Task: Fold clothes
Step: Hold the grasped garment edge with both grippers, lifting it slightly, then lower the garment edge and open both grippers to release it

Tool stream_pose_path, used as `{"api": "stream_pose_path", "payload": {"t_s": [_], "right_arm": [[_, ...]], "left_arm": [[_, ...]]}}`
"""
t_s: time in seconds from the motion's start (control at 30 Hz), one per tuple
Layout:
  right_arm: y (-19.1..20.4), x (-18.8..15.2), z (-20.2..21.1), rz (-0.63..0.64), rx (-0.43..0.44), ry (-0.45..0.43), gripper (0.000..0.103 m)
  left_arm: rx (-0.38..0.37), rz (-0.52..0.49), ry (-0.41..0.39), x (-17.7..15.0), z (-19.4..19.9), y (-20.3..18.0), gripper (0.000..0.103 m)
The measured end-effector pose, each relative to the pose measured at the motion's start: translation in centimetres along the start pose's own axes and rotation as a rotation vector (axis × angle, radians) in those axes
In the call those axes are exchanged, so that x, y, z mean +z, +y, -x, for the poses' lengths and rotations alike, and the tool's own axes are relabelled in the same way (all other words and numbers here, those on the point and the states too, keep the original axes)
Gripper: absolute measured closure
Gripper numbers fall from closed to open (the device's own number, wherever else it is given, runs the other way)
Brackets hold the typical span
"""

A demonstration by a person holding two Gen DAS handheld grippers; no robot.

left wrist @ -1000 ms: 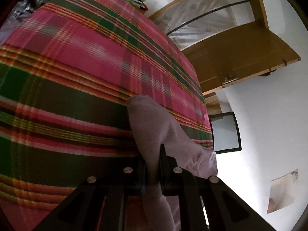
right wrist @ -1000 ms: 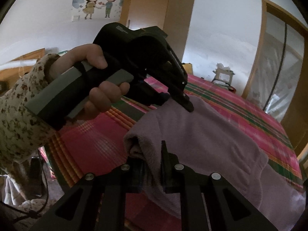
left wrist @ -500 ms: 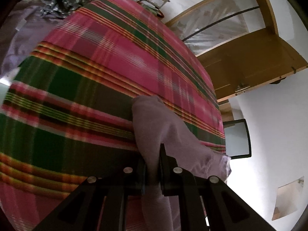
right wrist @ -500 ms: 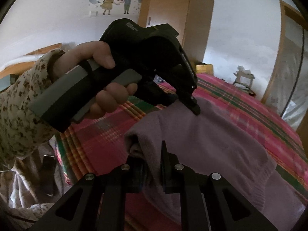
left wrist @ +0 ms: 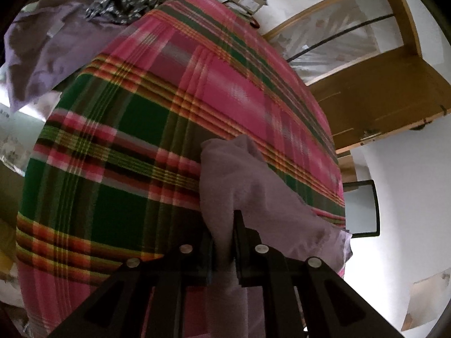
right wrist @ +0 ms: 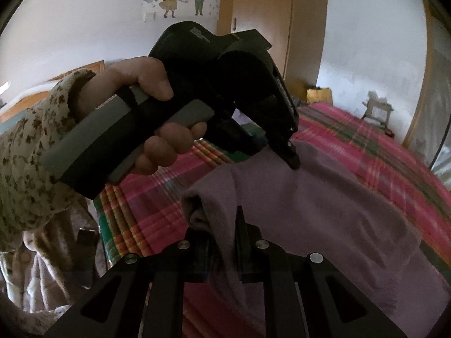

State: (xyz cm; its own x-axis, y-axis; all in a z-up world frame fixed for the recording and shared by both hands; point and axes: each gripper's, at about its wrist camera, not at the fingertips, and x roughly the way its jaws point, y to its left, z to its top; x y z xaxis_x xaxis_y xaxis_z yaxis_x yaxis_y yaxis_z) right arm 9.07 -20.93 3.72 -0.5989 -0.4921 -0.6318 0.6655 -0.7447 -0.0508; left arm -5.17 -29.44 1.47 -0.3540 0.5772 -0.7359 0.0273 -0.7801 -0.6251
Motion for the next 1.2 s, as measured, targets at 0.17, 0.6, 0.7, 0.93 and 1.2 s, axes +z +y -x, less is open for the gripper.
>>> {"api": "stream_pose_path", "payload": {"t_s": [0.17, 0.6, 0.7, 0.93, 1.2], "right_arm": [[-0.4, -0.4, -0.7, -0.04, 0.034, 0.028, 0.086], [-2.3, -1.6, 2.2, -0.112, 0.073, -0.006, 0.066], [-4.0, -2.4, 4.2, -0.161, 0.046, -0.05, 0.063], [-9.4, -4.5, 5.4, -0.334, -0.03, -0.023, 0.062], [-12.7, -7.8, 9.7, -0.411, -0.206, -0.068, 0.062]], "left_arm": [[0.041, -0.004, 0.0, -0.1, -0.1, 0.2, 0.083], [0.106, -0.035, -0.094, -2.9, 2.5, -2.4, 0.081], [0.118, -0.044, -0.122, -3.7, 3.3, -3.2, 0.081], [0.102, -0.115, -0.123, -6.2, 2.8, -6.8, 0.077], [0.065, -0.237, -0.051, -9.2, -1.7, -12.8, 0.075]]}}
